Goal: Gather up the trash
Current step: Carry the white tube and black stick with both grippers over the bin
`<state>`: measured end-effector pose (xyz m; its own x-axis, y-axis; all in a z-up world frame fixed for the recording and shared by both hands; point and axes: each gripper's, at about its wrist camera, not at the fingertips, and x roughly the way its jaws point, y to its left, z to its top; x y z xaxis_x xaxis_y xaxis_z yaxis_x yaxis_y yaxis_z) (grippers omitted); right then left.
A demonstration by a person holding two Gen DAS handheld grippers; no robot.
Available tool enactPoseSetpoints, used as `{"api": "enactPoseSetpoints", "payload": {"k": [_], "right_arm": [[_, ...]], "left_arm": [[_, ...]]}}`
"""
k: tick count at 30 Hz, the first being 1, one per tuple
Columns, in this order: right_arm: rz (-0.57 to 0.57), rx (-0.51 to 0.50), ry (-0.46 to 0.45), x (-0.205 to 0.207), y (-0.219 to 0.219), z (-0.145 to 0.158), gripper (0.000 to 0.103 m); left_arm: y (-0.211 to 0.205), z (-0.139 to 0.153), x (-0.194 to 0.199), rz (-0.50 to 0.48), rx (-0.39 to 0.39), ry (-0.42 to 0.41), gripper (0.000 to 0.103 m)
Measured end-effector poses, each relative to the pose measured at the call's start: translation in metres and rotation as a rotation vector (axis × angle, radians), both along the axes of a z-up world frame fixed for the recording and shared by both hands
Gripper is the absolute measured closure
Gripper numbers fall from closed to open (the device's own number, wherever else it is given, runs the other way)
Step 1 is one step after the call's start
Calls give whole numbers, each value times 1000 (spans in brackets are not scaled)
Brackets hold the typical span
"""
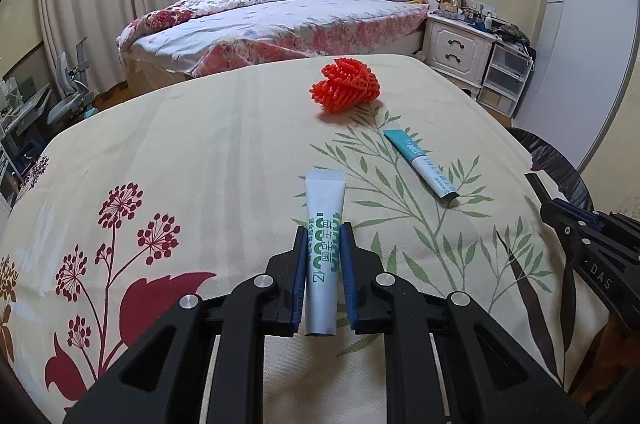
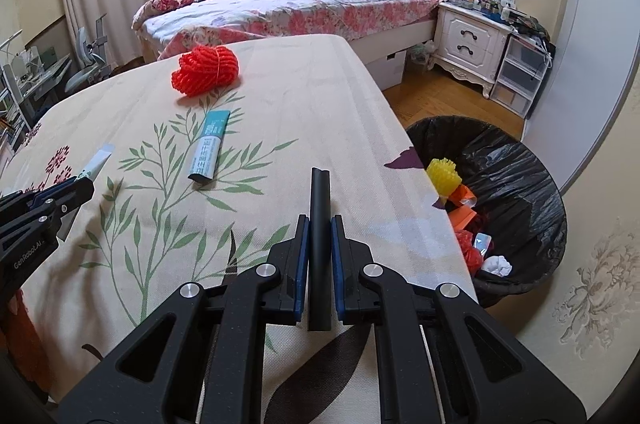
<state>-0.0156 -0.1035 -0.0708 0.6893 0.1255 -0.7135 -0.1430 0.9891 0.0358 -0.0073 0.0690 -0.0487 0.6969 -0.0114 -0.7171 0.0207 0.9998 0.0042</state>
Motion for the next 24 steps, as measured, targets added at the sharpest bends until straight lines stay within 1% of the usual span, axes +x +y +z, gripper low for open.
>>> {"api": "enactPoseSetpoints", "payload": {"k": [6, 10, 19, 24], "right_arm": [[-37, 1, -34, 1, -10, 12, 92], [-91, -2, -64, 7, -29, 21, 92], [-220, -5, -122, 20, -77, 36, 92], [-282, -7, -149, 28, -98, 40, 92]], "left_arm": [[-17, 12, 7, -39, -11, -47, 86], [-34, 21, 16, -77, -23, -75, 86], [-93, 46, 37, -213, -34, -174, 86], [-129, 52, 52, -283, -44, -206, 86]]}}
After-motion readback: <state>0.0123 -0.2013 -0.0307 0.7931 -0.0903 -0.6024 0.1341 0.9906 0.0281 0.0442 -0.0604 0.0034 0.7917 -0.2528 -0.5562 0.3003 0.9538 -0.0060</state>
